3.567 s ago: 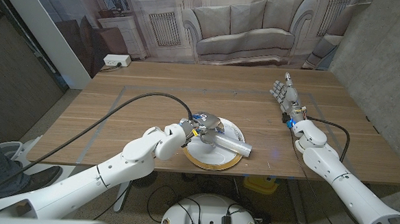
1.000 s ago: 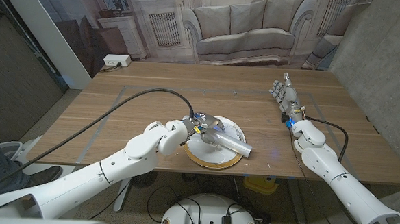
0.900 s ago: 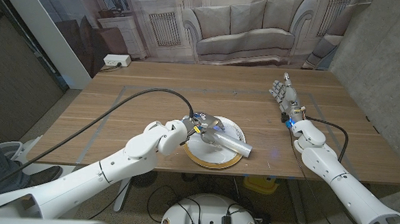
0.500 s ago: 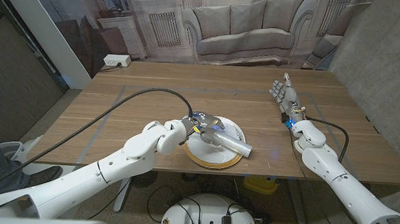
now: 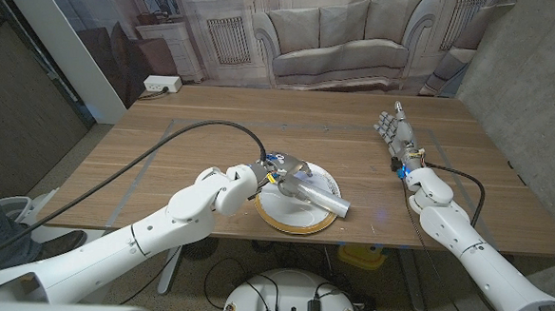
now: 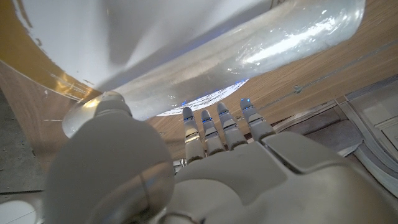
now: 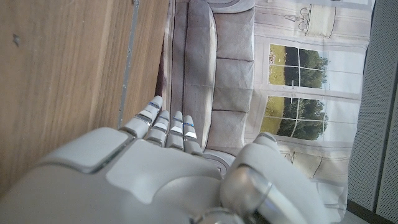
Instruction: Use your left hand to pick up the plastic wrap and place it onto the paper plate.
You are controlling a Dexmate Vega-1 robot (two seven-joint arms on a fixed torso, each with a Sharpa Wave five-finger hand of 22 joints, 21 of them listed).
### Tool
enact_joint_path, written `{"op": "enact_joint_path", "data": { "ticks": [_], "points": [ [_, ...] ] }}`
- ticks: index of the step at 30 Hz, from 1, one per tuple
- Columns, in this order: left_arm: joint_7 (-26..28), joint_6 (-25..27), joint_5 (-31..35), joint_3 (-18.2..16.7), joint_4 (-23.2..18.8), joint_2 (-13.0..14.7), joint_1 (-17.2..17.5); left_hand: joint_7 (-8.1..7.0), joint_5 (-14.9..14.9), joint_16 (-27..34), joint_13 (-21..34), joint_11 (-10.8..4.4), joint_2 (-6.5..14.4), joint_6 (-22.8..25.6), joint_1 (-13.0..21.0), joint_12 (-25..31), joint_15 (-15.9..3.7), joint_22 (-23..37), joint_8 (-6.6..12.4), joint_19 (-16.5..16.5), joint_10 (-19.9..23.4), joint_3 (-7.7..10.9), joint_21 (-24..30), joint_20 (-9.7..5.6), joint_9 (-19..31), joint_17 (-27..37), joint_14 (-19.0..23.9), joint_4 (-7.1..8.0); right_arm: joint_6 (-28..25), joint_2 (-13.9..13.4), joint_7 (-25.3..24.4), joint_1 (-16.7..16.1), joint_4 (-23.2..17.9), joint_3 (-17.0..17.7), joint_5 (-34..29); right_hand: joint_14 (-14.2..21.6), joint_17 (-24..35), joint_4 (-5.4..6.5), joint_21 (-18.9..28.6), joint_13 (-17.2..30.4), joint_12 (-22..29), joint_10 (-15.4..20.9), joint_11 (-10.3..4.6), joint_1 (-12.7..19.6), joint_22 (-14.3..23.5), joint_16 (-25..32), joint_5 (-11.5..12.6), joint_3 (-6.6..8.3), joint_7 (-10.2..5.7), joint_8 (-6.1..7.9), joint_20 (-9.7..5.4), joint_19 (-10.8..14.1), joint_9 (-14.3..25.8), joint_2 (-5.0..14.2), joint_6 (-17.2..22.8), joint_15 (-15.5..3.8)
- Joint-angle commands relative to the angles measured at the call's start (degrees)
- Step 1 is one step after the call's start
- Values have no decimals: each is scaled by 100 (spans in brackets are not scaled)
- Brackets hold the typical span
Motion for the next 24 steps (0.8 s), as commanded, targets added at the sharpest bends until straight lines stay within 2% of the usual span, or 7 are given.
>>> {"op": "enact_joint_path", "data": {
  "ticks": [1, 24],
  "points": [
    [87, -9, 60, -105, -156, 36, 77, 18, 60, 60, -4, -8, 15, 48, -39, 37, -97, 9, 28, 3, 64, 4, 24, 22, 8, 6, 30, 38, 51, -36, -17, -93, -88, 40, 15, 34, 16, -26, 1, 7, 3, 44, -12, 56, 7, -17, -19, 9, -13, -5, -35, 42, 28, 1, 39, 22],
    [297, -61, 160, -265, -286, 29, 211, 26, 112, 61, -17, -35, 39, 53, -66, 49, -96, 8, 34, -4, 79, -16, 35, 55, 4, 0, 35, 60, 105, -102, -44, -243, -230, 113, 33, 38, 19, -32, -1, 7, 1, 42, -15, 54, 8, -16, -26, -2, -11, -5, -34, 47, 28, 6, 40, 21]
  ]
}}
